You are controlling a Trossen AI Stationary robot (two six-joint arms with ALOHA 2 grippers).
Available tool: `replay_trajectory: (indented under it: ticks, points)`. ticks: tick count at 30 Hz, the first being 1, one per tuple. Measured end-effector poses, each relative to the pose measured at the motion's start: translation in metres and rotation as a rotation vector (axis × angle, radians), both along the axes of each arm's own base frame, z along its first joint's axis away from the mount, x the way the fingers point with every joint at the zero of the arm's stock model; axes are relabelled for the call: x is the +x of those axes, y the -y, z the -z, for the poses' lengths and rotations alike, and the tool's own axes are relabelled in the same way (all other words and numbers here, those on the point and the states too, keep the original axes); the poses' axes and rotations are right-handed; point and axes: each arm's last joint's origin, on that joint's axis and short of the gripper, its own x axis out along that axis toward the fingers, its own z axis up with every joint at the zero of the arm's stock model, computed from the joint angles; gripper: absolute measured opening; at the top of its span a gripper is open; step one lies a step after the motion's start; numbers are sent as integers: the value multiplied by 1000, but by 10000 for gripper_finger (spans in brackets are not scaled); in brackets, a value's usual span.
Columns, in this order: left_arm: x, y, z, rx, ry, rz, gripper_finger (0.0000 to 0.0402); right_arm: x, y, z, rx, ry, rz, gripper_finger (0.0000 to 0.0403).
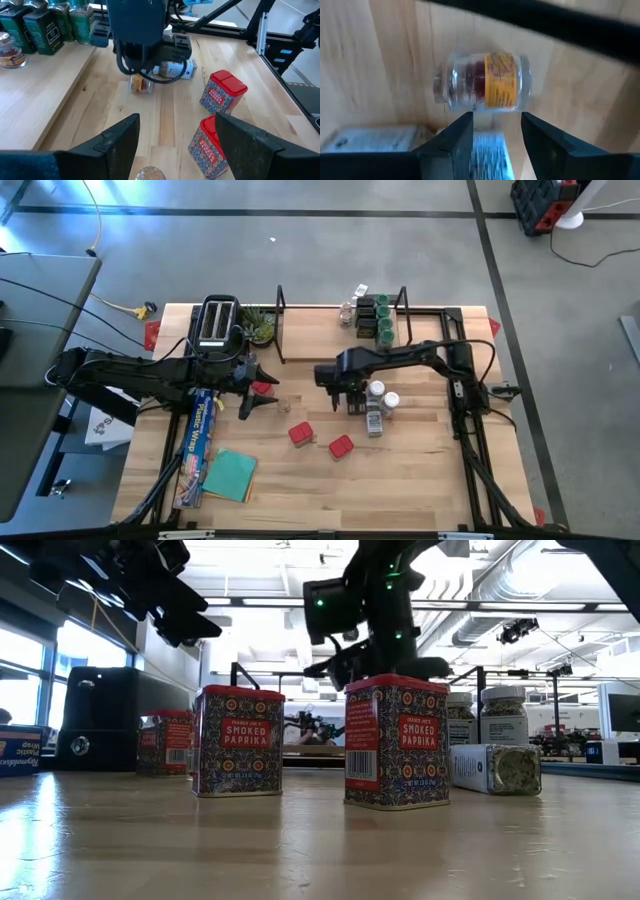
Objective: Shelf spices
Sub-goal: Put the right brown seasoning bottle on the shelf aligned with the other brown seasoning bottles, then put the left brown seasoning bottle on the shelf aligned with the other brown seasoning bottles
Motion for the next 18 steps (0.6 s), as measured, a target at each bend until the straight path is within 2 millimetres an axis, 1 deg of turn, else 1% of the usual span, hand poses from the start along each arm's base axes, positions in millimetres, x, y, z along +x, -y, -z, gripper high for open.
replay_trajectory:
  ticks: [3, 7, 9, 12, 15, 18]
  points:
    - [0, 0, 0, 0, 0, -1, 255, 10, 1, 1, -5, 94, -12, 161]
    - [0, 0, 0, 0, -1, -1, 255, 17, 1, -10, -9, 145, -15, 161]
    - [0, 0, 0, -1, -2, -1, 255, 17, 1, -17, -6, 137, -40, 161]
    - [0, 0, 0, -1, 0, -1, 255, 21, -3, -26, 25, 152, -128, 161]
    - [0, 0, 0, 0, -2, -1, 255, 29, -10, -31, 59, 229, -243, 161]
    - [-1, 0, 2, -7, -26, -16, 255, 40, -16, -33, 49, 342, -320, 161]
